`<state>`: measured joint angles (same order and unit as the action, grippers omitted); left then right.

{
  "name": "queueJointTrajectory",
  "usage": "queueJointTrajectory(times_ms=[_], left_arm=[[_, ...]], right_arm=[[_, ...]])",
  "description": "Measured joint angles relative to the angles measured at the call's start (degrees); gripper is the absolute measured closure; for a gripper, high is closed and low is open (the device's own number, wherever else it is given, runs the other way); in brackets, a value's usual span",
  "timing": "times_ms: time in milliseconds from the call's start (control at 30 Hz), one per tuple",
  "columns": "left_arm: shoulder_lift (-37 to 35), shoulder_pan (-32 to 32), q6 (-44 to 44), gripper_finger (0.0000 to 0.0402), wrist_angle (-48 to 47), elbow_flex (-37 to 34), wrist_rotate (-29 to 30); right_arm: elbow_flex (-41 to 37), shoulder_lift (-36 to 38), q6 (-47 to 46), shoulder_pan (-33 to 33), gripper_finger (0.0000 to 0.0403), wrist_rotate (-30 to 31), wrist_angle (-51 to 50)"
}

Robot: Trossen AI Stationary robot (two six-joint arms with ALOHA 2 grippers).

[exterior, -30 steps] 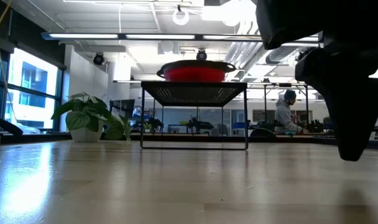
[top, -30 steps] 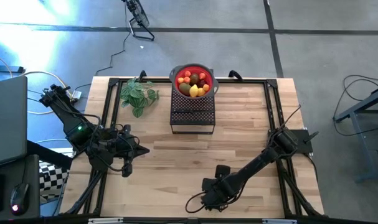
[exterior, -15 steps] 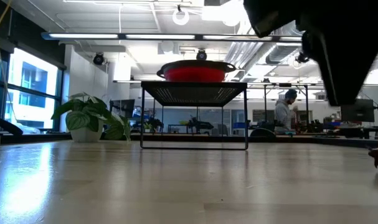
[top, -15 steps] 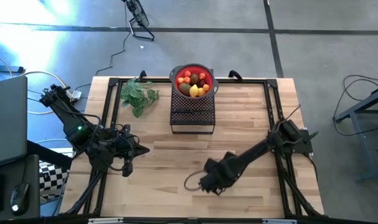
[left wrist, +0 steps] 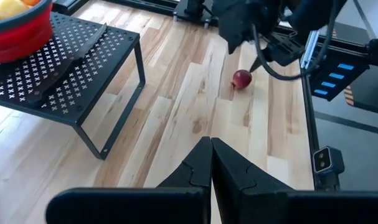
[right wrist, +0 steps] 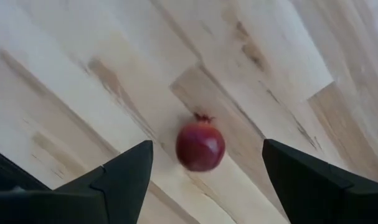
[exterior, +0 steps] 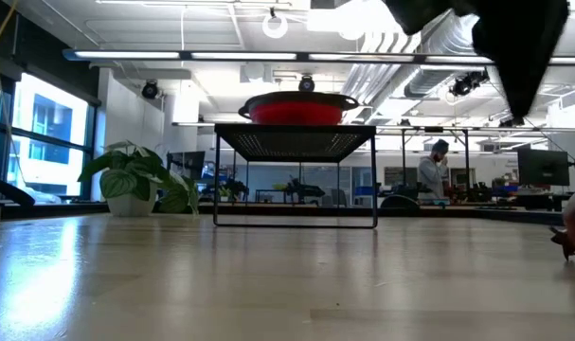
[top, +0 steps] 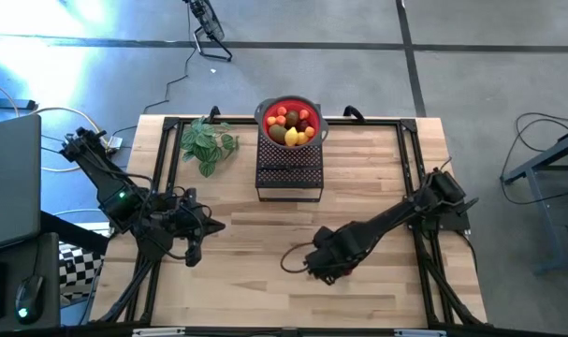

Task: Pick & Place Fruit
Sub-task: Put the pomegranate into the red strainer bowl

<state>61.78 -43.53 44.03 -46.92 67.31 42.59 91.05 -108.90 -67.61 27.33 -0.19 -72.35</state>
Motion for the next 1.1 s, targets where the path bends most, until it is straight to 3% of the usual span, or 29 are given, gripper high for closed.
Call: queueJointTrajectory(times_ms=[200,400,733,1100], left_arm=[[0.02,0.0,0.0,0.0401,-0.02,0.0,0.15],[0.02,0.02,-0.04,0.0402,-0.11,0.0,0.42],[0.02,0.0,-0.02,0.0402,-0.13,0.0,0.59],[0.02,0.0,-0.02,0.0402,-0.17,0.0,0.59]], right_arm=[[-2.71,-0.04,2.46,2.67,0.0108,-3.2,2.3],[-7.87,-0.04,2.7,4.52,0.0108,-3.54,11.44],[-15.45,-0.07,1.44,4.72,0.0108,-4.49,15.71],[-18.05,-0.07,1.4,4.94,0.0108,-4.57,21.67]])
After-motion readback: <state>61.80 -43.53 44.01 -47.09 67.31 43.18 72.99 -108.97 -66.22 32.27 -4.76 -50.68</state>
